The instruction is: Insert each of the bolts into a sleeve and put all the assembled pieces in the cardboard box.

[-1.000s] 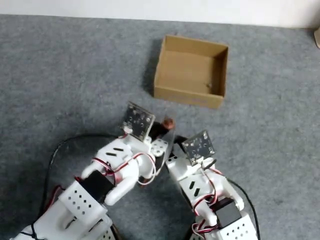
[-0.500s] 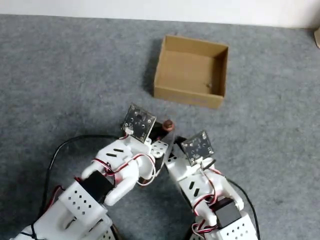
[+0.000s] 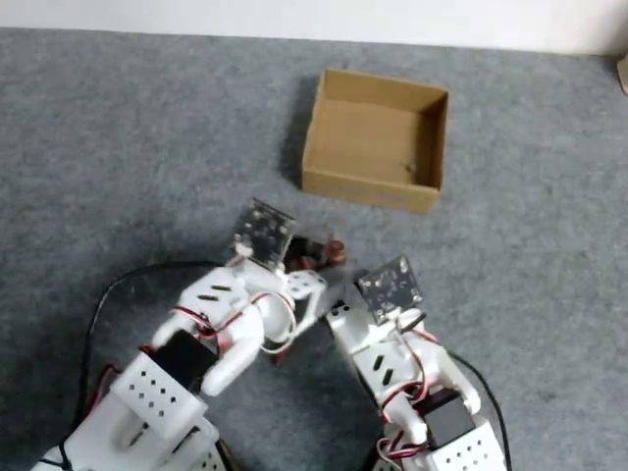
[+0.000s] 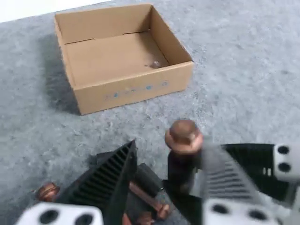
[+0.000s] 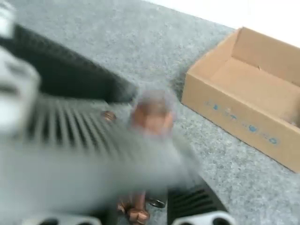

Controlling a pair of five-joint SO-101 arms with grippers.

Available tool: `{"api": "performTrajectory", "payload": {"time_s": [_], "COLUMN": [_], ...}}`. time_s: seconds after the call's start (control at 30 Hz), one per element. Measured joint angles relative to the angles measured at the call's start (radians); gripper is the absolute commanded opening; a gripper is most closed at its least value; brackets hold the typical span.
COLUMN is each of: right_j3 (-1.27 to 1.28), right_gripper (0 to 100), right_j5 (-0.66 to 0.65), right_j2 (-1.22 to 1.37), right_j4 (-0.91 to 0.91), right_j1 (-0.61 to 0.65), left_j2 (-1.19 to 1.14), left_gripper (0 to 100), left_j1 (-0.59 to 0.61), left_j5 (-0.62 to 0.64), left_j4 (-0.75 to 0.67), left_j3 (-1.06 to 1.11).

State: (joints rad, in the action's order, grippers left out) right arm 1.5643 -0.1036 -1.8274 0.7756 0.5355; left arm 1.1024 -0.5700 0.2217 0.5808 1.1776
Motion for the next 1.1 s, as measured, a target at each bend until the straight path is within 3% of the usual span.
{"api": "performTrajectory", "payload": {"time_s": [0.5,0.73,1.1], "right_j3": [0.002,0.002,0.002], "right_gripper": [0.4,0.4,0.4], "right_j5": [0.000,0.000,0.000], "right_j2": [0.002,0.002,0.002], "right_j4": [0.002,0.002,0.002], "right_j1": [-0.005,-0.003,-0.003], "left_j2": [0.000,0.000,0.000], "left_gripper": [29,29,29], "left_j1": [-0.061,0.055,0.218], "left_j5": [0.002,-0.003,-0.117], "left_j4": [0.044,0.169,0.178], "left_j3": [-0.066,-0.143,-0.147]}}
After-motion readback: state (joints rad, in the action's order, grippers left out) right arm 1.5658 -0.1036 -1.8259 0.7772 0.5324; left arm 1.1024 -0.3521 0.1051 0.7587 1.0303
